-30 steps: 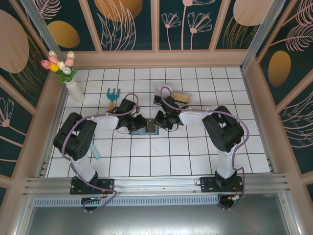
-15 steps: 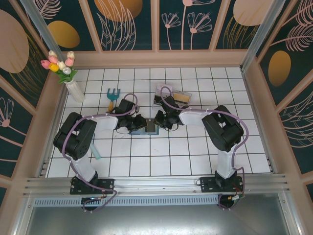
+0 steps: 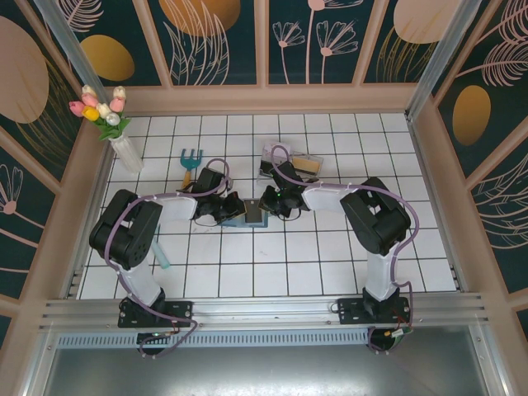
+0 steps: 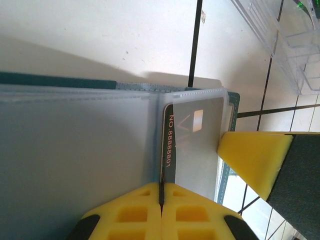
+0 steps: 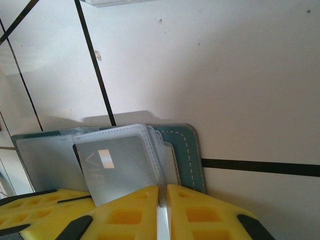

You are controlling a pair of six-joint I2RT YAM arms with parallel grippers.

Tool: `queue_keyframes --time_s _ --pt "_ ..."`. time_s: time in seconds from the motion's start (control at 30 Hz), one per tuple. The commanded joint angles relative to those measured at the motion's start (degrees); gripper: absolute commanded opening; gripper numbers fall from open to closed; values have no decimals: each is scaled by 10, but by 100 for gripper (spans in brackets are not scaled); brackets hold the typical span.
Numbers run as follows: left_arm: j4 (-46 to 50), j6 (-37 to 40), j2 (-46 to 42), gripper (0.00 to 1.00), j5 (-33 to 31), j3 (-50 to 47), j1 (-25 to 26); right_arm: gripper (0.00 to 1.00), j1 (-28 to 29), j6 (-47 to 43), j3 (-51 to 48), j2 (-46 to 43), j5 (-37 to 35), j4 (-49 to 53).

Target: Take the credit cards out of the card holder

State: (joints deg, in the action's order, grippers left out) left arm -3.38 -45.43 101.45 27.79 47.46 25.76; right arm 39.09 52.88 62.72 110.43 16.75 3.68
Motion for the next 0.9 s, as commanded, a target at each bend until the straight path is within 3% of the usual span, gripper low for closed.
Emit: queue_keyframes --time_s 0.0,0.33,0.53,0.87 --pt "34 27 -15 3 -34 0 -8 15 1 -9 -8 29 -14 41" --pt "53 39 -29 3 -37 -3 -14 15 -1 -30 -6 7 -15 25" --pt "55 39 -29 3 -38 -1 -14 15 -1 -92 33 -16 2 7" --pt "48 32 -45 3 -37 -7 -15 14 19 -91 29 -26 -20 15"
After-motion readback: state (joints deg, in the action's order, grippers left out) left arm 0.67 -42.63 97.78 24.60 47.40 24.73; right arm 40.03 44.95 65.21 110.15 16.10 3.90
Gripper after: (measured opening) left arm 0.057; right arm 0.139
